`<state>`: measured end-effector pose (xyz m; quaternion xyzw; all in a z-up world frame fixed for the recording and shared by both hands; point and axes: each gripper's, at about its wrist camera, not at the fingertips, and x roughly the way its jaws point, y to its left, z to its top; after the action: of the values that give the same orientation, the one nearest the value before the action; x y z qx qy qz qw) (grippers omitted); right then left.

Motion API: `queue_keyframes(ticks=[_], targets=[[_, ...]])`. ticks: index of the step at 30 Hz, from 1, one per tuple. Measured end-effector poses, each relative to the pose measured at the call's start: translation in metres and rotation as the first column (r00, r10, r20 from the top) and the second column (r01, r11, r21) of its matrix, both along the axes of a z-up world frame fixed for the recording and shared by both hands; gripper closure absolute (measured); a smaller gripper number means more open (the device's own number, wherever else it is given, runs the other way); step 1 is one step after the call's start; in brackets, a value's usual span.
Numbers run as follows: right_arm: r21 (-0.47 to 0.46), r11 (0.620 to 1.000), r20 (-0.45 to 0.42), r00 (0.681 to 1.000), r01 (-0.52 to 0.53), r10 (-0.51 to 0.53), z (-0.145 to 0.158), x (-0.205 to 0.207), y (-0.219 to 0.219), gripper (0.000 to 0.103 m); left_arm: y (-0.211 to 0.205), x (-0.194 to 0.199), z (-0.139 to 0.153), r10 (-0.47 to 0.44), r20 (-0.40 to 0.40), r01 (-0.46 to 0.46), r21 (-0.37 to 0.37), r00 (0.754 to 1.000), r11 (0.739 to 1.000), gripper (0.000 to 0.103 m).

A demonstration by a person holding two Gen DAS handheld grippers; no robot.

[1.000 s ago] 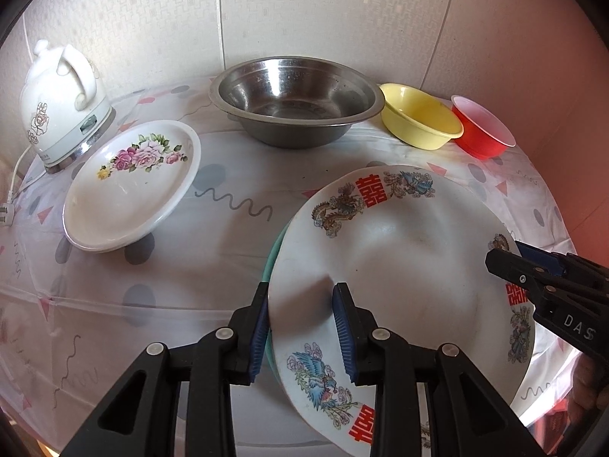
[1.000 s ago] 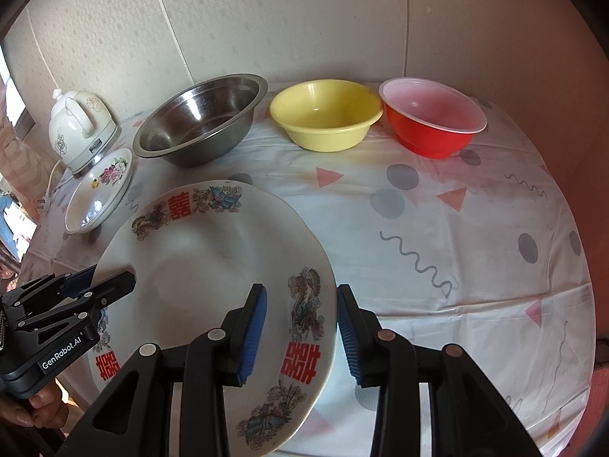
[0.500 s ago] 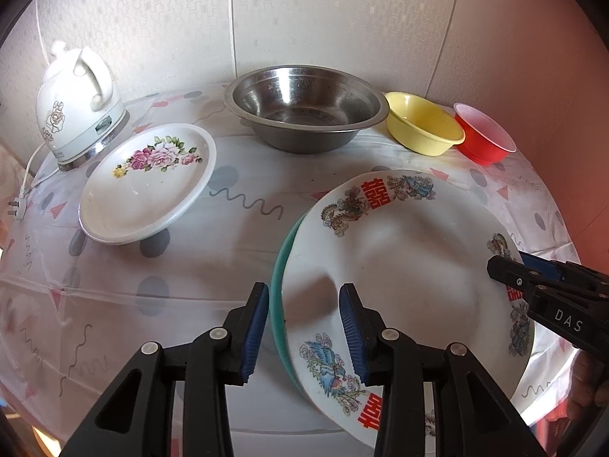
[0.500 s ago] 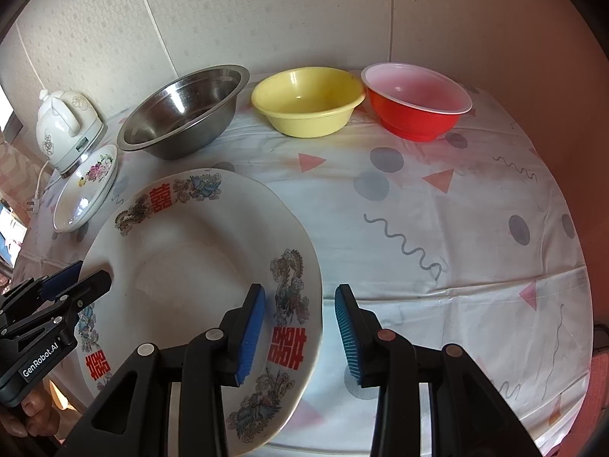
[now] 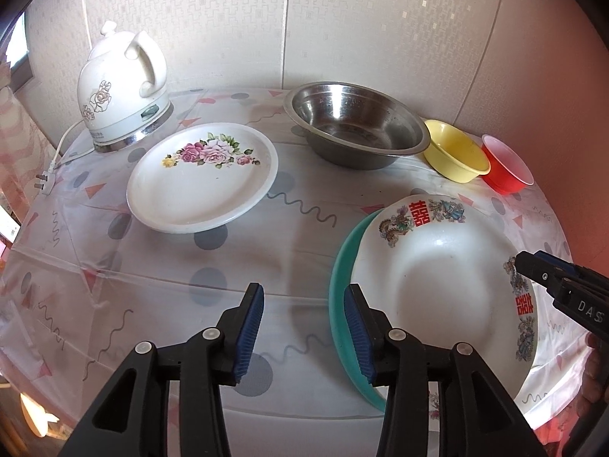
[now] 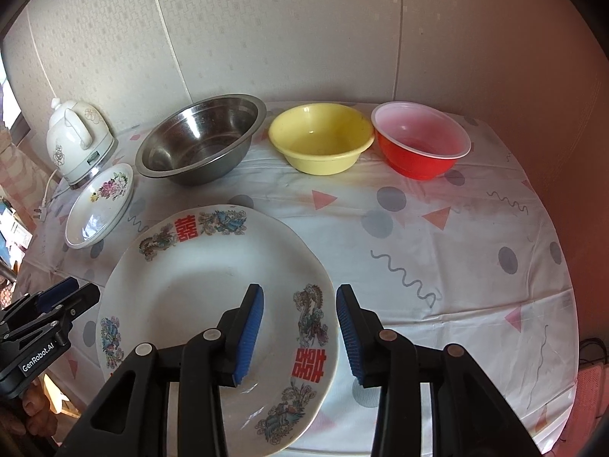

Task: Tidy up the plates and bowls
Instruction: 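Move the right gripper to the small rose plate and grasp its rim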

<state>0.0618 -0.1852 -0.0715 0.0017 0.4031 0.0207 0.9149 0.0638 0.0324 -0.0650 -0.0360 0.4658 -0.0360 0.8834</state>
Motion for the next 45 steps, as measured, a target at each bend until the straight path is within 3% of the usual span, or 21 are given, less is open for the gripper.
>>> queue_keyframes(ticks=[15,32,45], targets=[[0.039,0.989,-0.001,0.989,-0.146,0.146,0.005,0.006,0.036,0.062,0.034,-0.002,-0.001,0.089,-0.014,-0.089,-0.017,0.996,0.996,0.058],[0.027,0.931,-0.035,0.93,-0.365,0.366,0.005,0.02,0.11,0.062,0.068,-0.004,0.0,0.184,-0.007,-0.184,0.004,0.983,0.983,0.058],[0.037,0.901,-0.08,0.898,-0.431,0.433,-0.006,0.029,0.145,0.062,0.084,-0.004,-0.004,0.223,-0.025,-0.223,0.003,0.974,0.975,0.058]])
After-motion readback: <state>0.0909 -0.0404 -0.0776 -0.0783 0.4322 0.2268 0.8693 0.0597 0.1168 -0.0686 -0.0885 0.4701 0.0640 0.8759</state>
